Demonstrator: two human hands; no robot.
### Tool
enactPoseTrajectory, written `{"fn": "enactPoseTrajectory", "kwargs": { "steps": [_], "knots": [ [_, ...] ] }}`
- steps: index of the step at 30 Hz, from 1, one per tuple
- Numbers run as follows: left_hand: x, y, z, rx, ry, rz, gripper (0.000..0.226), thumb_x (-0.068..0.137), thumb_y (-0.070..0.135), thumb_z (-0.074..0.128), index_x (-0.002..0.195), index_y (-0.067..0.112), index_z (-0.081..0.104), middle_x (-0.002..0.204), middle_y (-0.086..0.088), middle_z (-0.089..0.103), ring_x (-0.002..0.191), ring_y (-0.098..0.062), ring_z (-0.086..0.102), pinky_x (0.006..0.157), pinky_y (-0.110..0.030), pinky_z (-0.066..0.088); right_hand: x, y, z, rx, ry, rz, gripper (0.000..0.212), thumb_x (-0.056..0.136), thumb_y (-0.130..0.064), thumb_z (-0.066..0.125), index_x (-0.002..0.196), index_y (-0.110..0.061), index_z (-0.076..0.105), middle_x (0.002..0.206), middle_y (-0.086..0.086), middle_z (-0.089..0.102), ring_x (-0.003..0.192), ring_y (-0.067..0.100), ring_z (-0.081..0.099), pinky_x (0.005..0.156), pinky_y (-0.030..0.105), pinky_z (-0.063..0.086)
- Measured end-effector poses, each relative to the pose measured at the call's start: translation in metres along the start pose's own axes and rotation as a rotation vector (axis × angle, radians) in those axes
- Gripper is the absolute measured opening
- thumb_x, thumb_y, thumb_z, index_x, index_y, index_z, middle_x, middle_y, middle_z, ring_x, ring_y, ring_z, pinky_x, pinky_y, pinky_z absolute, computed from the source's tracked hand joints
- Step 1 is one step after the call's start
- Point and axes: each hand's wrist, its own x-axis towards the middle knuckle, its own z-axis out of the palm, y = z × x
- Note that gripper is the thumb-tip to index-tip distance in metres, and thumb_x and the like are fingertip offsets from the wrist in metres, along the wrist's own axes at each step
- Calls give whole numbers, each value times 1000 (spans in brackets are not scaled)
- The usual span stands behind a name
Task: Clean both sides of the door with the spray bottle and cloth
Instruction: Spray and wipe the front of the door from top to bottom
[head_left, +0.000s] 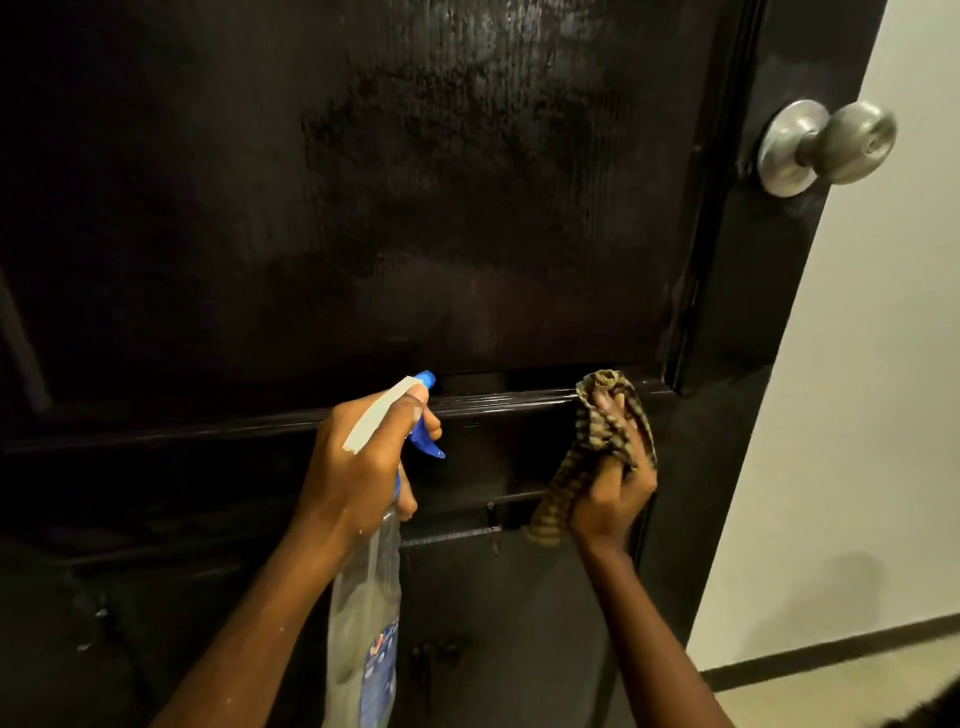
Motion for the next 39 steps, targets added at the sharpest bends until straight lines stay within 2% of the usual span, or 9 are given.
{"fn": "enactPoseTrajectory", "kwargs": {
  "steps": [6,16,20,23,25,29,31,35,39],
  "knots": [
    [4,7,23,-53,-36,29,44,104,31,41,80,5,66,68,-23,67,32,-29,51,40,-29,45,23,-25,-41,114,234,483,20,94,-20,46,90,-18,65,82,-7,66,70,-6,61,66,14,49],
    [1,11,58,-82,-112,0,44,104,27,42,77,2,65,45,-4,58,29,-23,48,39,-25,41,-1,14,-130,439,487,1339,37,99,-33,48,65,-26,37,47,-7,34,38,11,36,51,25,48],
    [2,15,74,-123,-155,-8,45,97,40,48,75,5,66,59,-10,67,30,-26,49,39,-29,42,38,6,-115,318,513,1113,27,98,-36,51,74,-25,52,66,-5,44,49,10,46,50,23,41],
    [3,18,85,-137,-180,-5,47,93,44,46,75,5,66,66,-13,69,30,-27,49,38,-29,43,76,-1,-77,7,353,604,45,96,-43,51,139,-29,53,124,5,61,109,21,59,95,37,46],
    [4,18,90,-134,-186,-4,45,101,36,47,77,4,66,69,-12,70,31,-28,50,39,-27,43,88,10,-56,-267,20,219,62,99,-34,42,155,-41,18,167,4,20,152,22,22,124,42,16],
    [5,16,94,-151,-186,-13,46,93,44,45,76,7,66,76,-11,71,33,-30,52,40,-27,43,86,54,-51,-672,-259,-221,64,96,-38,41,157,-24,28,166,-4,4,156,24,-4,124,45,-10],
    [4,14,94,-147,-182,-14,45,93,44,45,76,8,66,78,-11,71,33,-30,52,39,-27,43,74,73,-60,-668,-129,-102,64,99,-40,37,159,-20,25,166,-2,3,156,24,-2,124,42,-10],
    [1,10,92,-131,-183,-15,45,97,43,46,76,8,66,77,-10,71,32,-28,52,39,-27,44,69,80,-71,-359,426,634,68,106,-38,40,162,-22,6,169,4,9,156,23,11,126,41,5],
    [0,7,92,-148,-174,-31,47,89,46,44,77,7,66,76,-12,70,33,-30,51,38,-29,44,64,57,-43,-345,417,622,67,105,-41,39,160,-28,3,170,5,6,156,23,6,126,43,3]
  ]
}}
